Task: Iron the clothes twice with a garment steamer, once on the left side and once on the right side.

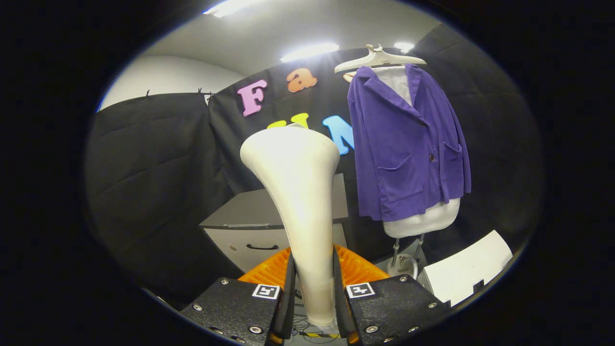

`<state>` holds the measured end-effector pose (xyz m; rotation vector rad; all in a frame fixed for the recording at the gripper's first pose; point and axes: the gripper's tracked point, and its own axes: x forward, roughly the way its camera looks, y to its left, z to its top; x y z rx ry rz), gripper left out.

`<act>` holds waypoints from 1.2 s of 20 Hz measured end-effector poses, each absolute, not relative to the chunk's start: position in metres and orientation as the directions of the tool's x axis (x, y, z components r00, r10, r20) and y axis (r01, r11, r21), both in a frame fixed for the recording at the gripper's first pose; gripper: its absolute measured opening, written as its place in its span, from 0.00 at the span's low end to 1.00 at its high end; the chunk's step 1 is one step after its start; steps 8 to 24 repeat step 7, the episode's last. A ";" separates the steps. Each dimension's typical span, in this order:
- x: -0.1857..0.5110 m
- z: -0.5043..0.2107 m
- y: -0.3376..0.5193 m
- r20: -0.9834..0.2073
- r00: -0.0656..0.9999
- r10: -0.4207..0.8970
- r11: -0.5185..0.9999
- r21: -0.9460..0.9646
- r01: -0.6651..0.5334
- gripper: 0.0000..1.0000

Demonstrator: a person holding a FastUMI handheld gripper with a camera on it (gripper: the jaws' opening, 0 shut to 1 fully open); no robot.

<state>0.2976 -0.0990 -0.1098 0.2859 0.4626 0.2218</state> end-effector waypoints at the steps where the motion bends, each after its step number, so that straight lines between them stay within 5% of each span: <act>1: 0.298 -0.108 -0.101 -0.404 0.873 0.273 0.936 0.320 -0.145 0.36; 24: 0.294 -0.106 -0.108 -0.403 0.875 0.270 0.936 0.323 -0.140 0.36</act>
